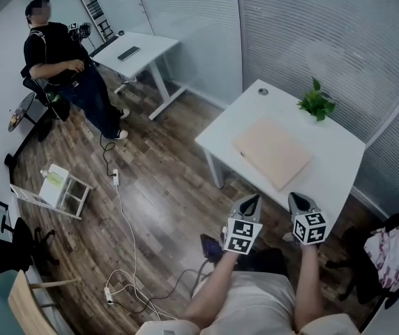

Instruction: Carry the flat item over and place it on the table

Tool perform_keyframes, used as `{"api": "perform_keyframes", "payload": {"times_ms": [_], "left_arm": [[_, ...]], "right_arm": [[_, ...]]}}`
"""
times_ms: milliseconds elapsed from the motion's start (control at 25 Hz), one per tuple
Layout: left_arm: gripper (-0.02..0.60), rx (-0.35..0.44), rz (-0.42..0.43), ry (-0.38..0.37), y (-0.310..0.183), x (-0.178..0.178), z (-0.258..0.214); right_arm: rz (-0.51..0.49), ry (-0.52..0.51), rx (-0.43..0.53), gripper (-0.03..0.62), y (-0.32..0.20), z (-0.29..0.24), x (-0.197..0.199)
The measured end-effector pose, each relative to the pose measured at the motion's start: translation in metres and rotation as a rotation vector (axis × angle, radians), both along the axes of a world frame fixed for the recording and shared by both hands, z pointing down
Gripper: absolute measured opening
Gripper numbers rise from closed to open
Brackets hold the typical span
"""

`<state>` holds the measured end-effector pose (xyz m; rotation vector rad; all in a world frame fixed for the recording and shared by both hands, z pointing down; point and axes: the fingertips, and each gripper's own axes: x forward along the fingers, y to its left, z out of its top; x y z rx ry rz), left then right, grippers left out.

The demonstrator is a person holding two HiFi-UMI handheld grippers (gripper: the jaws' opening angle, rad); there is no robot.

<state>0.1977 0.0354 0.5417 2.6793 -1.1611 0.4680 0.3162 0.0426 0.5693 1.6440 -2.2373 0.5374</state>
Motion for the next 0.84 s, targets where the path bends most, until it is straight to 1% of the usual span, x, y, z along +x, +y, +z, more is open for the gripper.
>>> {"api": "perform_keyframes", "payload": {"times_ms": [480,840], "left_arm": [[0.008,0.007,0.009,-0.013,0.001,-0.002,0.003],[0.008,0.004,0.021,-0.003,-0.001,-0.002,-0.001]], "right_arm": [[0.011,0.041,0.006,0.001,-0.001,-0.002,-0.003],[0.011,0.039,0.009,0.002,-0.003,-0.003,-0.01]]}}
